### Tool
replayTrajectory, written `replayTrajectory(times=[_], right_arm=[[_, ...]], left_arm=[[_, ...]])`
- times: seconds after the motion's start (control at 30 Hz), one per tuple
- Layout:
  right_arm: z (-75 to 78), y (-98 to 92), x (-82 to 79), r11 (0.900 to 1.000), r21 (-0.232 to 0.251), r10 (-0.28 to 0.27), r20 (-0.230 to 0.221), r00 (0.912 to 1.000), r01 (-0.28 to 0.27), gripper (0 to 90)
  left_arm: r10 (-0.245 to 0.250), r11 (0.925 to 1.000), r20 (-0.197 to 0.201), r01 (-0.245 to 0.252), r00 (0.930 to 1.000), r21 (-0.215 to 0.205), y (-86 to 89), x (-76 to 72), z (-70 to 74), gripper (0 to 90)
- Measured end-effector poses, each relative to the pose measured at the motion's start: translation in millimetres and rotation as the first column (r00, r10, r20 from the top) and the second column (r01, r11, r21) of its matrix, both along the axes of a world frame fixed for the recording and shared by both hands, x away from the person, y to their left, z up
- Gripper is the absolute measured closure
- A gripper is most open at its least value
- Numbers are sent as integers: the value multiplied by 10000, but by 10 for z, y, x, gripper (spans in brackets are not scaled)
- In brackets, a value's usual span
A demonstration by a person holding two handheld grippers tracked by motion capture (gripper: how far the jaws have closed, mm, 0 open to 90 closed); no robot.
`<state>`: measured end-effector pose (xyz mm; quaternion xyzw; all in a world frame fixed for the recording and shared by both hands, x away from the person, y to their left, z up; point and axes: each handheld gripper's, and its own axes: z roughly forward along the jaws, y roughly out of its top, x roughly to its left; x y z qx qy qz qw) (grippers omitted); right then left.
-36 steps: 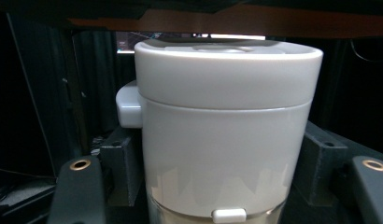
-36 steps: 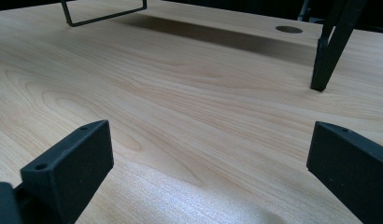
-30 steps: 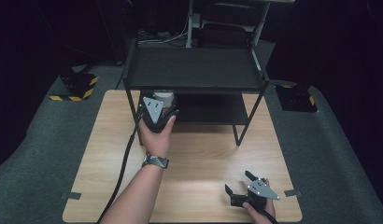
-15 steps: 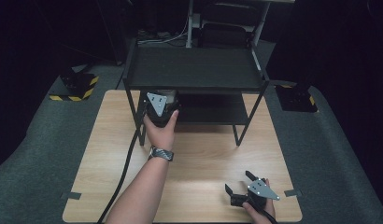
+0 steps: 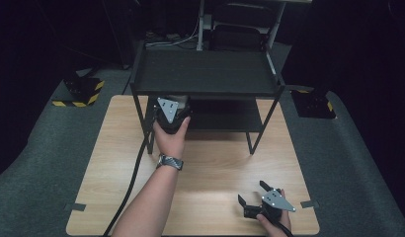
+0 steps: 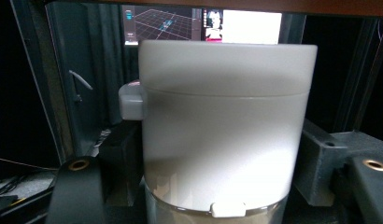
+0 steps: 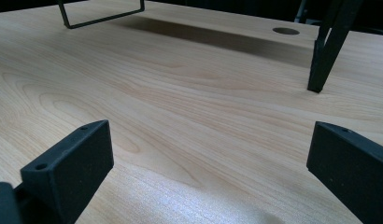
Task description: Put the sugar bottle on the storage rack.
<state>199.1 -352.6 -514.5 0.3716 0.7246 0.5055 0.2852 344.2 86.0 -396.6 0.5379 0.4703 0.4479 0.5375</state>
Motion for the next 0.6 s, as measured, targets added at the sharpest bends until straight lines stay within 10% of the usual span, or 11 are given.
replayTrajectory(times=[0.6], right_arm=[[2,6,-1,10000,-60,15,11,10000,-14,2]], left_arm=[[-180,9987,59,182,9998,-482,88,-113,-40,6]])
